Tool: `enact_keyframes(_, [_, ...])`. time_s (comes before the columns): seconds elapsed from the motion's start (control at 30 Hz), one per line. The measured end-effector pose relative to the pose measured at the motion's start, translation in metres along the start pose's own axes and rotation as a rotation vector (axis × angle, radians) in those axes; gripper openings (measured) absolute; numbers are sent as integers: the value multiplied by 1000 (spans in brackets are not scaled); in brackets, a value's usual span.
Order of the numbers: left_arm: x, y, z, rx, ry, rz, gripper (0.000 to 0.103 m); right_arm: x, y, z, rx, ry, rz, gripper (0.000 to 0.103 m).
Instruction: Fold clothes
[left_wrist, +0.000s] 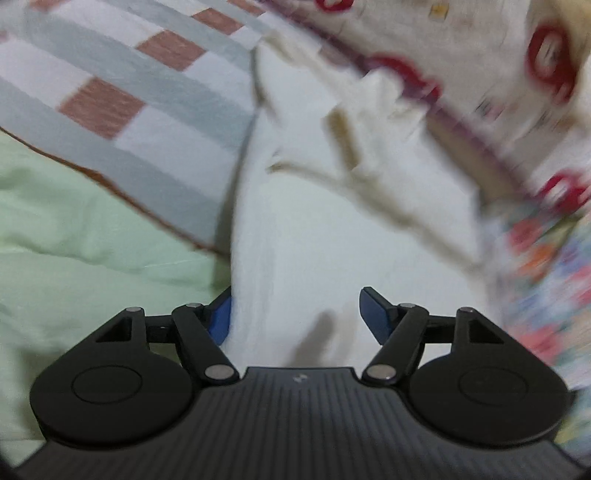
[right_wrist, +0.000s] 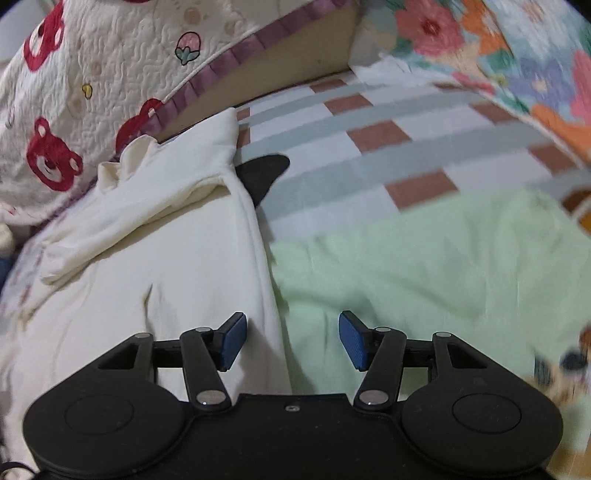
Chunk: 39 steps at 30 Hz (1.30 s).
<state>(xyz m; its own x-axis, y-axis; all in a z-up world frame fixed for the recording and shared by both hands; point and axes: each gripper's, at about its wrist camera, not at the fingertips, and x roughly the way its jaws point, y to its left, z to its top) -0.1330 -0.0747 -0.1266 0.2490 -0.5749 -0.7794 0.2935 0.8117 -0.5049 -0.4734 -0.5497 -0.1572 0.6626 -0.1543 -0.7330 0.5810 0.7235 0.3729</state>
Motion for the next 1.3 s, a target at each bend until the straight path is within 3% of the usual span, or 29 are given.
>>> enact_keyframes(0.17, [2, -19, -11, 145, 23, 107, 75, -10, -13, -25, 15, 87, 128, 61])
enact_keyframes(0.23, [7, -25, -15, 191, 44, 135, 83, -11, -17, -37, -3, 128, 162, 61])
enact_keyframes(0.33, [13, -32, -18, 238, 54, 162, 88, -14, -20, -48, 66, 138, 230, 61])
enact_keyframes(0.37, [13, -32, -18, 242, 53, 163, 88, -16, -21, -51, 92, 140, 253, 56])
enact_keyframes(0.4, [13, -32, -18, 240, 49, 162, 86, -17, -22, -54, 118, 141, 276, 49])
enact_keyframes(0.43, [12, -32, -18, 240, 41, 163, 78, -19, -18, -55, 102, 125, 289, 26])
enact_keyframes(0.47, [12, -32, -17, 241, 32, 165, 73, -20, -13, -55, 72, 102, 298, 15])
enact_keyframes(0.67, [20, -51, -24, 364, 28, 244, 70, -27, 21, -41, -55, 9, 425, 13])
enact_keyframes(0.7, [20, -53, -24, 375, 23, 248, 66, -26, 25, -39, -64, 4, 436, 13])
enact_keyframes(0.8, [16, -55, -25, 389, 7, 231, 54, -20, 38, -28, -70, -8, 459, 12])
enact_keyframes(0.97, [14, -59, -26, 415, -6, 233, 46, -15, 43, -15, -106, -24, 451, 12])
enact_keyframes(1.1, [6, -62, -23, 408, -57, 174, 29, -10, 44, -6, -110, -27, 446, 11])
enact_keyframes(1.2, [-3, -58, -15, 350, -102, 89, 25, -1, 54, 5, -96, -16, 460, 11])
enact_keyframes(1.3, [-3, -49, -8, 274, -97, 30, 18, 3, 63, 13, -110, -19, 475, 12])
